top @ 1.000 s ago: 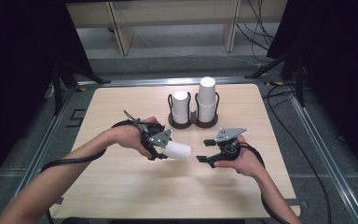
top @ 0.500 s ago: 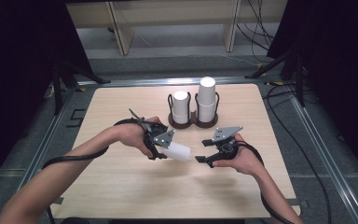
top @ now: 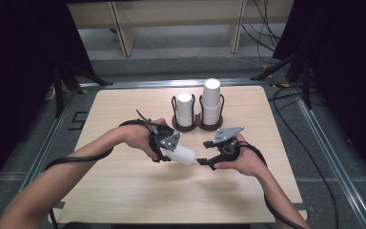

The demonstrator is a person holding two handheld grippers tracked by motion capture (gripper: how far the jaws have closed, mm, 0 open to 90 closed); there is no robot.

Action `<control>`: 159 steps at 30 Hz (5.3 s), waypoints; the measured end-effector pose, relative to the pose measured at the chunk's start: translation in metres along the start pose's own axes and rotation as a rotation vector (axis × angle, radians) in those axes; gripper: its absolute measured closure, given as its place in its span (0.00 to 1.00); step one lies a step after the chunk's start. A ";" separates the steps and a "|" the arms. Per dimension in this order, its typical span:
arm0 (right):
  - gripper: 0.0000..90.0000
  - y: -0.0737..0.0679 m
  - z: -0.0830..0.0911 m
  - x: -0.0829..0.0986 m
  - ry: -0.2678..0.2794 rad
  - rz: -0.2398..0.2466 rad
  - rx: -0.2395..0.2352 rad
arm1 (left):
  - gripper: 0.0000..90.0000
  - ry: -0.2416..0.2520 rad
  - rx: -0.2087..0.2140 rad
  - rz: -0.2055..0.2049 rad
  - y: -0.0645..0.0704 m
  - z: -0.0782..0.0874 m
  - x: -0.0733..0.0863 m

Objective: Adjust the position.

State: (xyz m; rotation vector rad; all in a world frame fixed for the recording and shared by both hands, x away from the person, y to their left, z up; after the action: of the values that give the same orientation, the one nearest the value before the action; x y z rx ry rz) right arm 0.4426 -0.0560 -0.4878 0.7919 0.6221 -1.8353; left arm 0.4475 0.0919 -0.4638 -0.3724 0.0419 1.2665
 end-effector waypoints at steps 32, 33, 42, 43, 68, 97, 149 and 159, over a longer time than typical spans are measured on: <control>0.32 -0.012 -0.016 -0.020 -0.042 0.074 -0.009 | 0.41 -0.093 0.018 -0.029 -0.001 0.000 -0.005; 0.32 -0.012 -0.016 -0.020 -0.042 0.074 -0.009 | 0.41 -0.093 0.018 -0.029 -0.001 0.000 -0.005; 0.32 -0.013 -0.025 -0.027 -0.069 0.132 -0.001 | 0.41 -0.146 0.019 -0.096 -0.004 0.002 -0.003; 0.32 -0.013 -0.025 -0.027 -0.069 0.132 -0.001 | 0.41 -0.140 0.019 -0.090 -0.004 0.002 -0.004; 0.31 -0.024 -0.047 -0.024 -0.134 0.151 -0.049 | 0.41 -0.106 0.019 -0.089 -0.002 0.002 -0.011; 0.39 -0.028 -0.050 -0.013 -0.121 0.206 -0.058 | 0.24 0.025 0.014 -0.061 0.002 0.004 -0.023; 0.39 0.015 -0.018 -0.016 0.482 -0.157 0.282 | 0.03 0.839 -0.454 0.912 0.022 -0.013 0.068; 0.39 0.015 -0.016 -0.013 0.512 -0.193 0.301 | 0.02 0.821 -0.563 1.005 0.025 -0.021 0.086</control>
State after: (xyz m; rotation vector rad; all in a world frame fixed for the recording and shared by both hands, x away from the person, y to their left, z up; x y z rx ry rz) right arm 0.4639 -0.0423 -0.4892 1.4738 0.7722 -1.9347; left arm 0.4543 0.1716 -0.5098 -1.4728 0.6454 2.0190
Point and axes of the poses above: each handheld gripper's, and its own axes: z roughly backward along the jaws, x roughly out of its underside, y roughly to its right, the point moved 9 cm from there along -z, roughly forward along the jaws, and after that the axes turned 5 degrees about -y, right-handed, at the moved point
